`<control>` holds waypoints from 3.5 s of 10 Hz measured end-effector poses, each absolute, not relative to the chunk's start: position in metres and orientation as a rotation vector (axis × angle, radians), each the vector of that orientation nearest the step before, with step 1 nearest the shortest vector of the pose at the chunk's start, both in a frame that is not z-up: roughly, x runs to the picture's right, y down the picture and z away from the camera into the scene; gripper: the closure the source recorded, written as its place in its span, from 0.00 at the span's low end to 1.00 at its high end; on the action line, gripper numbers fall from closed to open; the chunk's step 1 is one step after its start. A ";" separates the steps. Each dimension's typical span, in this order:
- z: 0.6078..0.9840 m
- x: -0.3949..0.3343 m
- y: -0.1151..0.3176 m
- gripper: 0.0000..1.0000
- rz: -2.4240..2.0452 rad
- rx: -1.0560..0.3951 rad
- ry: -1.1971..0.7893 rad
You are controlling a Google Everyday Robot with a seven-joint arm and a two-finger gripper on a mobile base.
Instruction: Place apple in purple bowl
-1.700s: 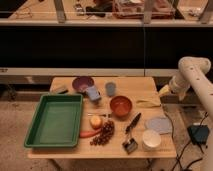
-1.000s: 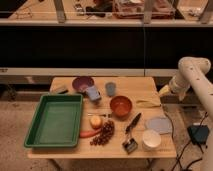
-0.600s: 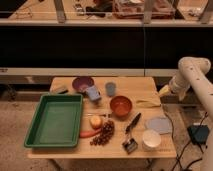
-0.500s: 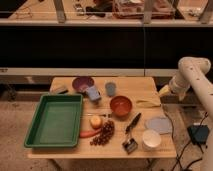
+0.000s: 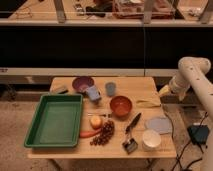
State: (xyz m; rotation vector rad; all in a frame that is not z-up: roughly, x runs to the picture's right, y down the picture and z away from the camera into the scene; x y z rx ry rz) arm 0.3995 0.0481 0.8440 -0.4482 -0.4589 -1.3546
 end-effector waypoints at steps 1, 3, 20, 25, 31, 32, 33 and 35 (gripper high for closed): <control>0.844 0.400 0.048 0.26 -1.355 -0.448 -0.459; 0.844 0.400 0.048 0.26 -1.355 -0.448 -0.459; 0.709 0.179 0.000 0.26 -1.907 -0.148 -0.438; 0.677 0.105 0.067 0.26 -2.113 -0.079 -0.505; 0.678 0.101 0.075 0.26 -2.119 -0.078 -0.503; 0.678 0.101 0.075 0.26 -2.119 -0.078 -0.502; 0.678 0.101 0.075 0.26 -2.119 -0.078 -0.502; 0.678 0.101 0.075 0.26 -2.118 -0.078 -0.503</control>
